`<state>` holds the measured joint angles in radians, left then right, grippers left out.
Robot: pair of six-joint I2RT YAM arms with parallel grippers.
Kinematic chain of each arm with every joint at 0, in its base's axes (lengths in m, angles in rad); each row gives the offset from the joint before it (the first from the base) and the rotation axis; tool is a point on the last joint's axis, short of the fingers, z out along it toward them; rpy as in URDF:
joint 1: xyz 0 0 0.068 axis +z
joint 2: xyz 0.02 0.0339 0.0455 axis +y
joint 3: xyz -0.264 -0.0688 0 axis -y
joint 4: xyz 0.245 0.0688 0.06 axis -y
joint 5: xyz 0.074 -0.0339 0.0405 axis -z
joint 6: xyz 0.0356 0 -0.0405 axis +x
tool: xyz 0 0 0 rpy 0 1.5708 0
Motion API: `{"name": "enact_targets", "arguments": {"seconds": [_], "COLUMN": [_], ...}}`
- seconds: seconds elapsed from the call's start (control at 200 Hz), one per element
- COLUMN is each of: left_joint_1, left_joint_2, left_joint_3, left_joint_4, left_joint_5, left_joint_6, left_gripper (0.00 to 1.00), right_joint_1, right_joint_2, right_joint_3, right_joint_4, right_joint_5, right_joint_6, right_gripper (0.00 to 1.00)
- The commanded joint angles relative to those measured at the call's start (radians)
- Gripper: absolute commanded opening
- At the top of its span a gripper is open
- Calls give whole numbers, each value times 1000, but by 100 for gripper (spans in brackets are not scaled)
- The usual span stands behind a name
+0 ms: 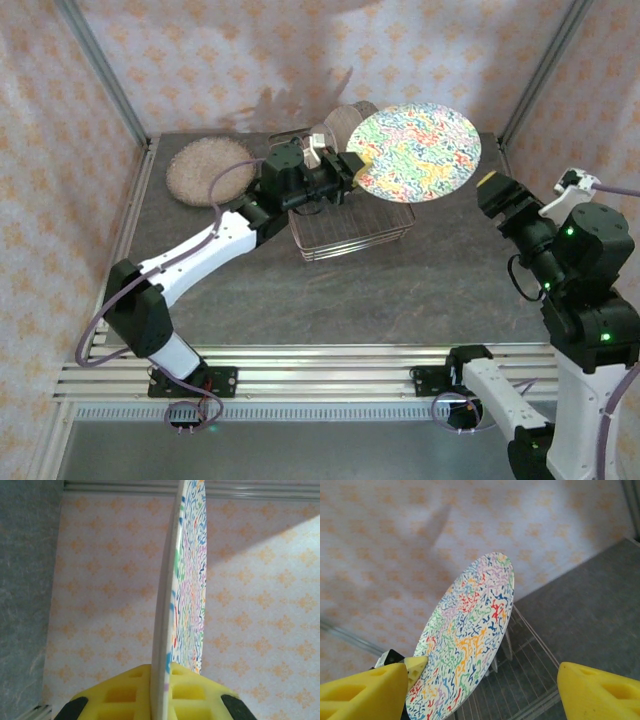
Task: Unload the plates from the dish rack
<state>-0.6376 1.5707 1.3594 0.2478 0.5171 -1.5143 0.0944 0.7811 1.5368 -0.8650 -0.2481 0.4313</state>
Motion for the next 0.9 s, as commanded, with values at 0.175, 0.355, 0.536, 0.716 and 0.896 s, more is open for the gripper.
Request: {"name": "enact_targets", "arguments": {"seconds": [0.175,0.355,0.536,0.716,0.896], "left_joint_1": [83,175,286,395,500], "left_joint_2": [-130,-193,-267,-340,-392], "left_joint_3": [-58,-118,-215,-321,-419], "left_joint_4": [-6,-28,-28,-8,25], "left_joint_5": [-4,-2,-6,-56,-106], "left_joint_6": [73,91,108,121,130], "left_gripper": [0,0,0,0,0], "right_joint_1": [10,121,274,410,501], "right_joint_2": [20,87,149,224,288], "right_joint_3": [-147,-117,-111,-113,-106], "right_joint_4": [437,411,439,496,559], "right_joint_5": [-218,-166,-68,-22,14], "right_joint_6": [-179,-317,-411,-472,-509], "right_gripper": [79,82,83,83,83]}}
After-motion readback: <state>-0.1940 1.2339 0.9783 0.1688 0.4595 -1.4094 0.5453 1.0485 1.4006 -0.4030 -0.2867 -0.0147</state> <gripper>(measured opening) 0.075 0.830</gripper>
